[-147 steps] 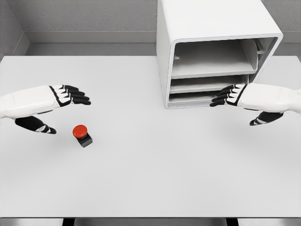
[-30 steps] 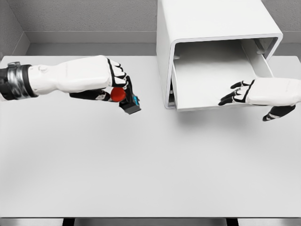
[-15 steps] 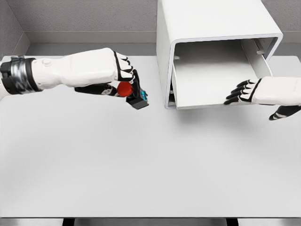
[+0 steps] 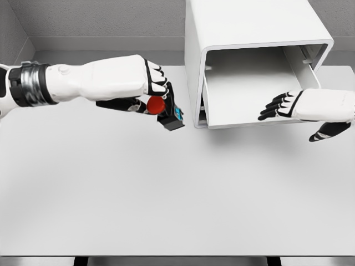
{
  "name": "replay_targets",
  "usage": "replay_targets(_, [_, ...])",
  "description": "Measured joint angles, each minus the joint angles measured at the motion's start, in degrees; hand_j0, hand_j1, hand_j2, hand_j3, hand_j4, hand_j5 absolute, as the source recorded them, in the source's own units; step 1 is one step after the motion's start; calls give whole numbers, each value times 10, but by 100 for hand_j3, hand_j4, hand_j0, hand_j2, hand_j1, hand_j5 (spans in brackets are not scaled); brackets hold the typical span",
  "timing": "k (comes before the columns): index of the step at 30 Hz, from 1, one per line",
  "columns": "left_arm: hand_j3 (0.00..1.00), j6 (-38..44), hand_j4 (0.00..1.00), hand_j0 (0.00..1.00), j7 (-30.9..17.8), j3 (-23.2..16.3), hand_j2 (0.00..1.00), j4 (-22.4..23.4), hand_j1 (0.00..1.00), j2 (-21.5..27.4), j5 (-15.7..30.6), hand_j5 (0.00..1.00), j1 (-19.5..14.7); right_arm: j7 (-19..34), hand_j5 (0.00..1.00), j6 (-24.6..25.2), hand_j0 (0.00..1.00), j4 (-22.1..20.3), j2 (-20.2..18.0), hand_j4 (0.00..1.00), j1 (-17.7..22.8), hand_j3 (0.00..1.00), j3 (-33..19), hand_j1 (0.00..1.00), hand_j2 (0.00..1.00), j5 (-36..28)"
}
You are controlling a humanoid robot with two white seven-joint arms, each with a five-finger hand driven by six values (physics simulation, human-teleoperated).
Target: Slide open multi-storey tabletop storage cabinets and put open load switch and slide close multi-storey tabletop storage cabinets
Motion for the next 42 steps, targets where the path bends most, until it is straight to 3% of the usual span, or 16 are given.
replay_targets(7, [41,0,41,41,0,-1,41,1,41,-15,2,41,-3,1,100,86,100,3,26,100,0,100,1,100,100,-1])
replay_targets(13, [41,0,41,41,0,-1,41,1,41,-13,2,41,-2,5,100,101,100,3,30,100,11,100,6,100,100,15])
replay_targets(23, [41,1,41,41,0,1,41,1,41,-9,7,41,-2,10,100,19,100,3,17,100,9,100,1,100,100,68])
replay_targets(34, [41,0,41,41,-1,-1,41,4,41,-13,6,41,-4,12,100,-10,100,-8,-48,100,13,100,5,100,100,24])
replay_targets(38, [41,0,41,41,0,0,41,4,41,-24,9,41,-19,-1,100,-11,100,-8,-66,100,11,100,1,100,100,20])
replay_targets(42, [41,0,41,41,0,-1,41,4,41,-43,11,41,-24,-16,100,-11,100,-8,-75,100,11,100,-14,100,100,-26])
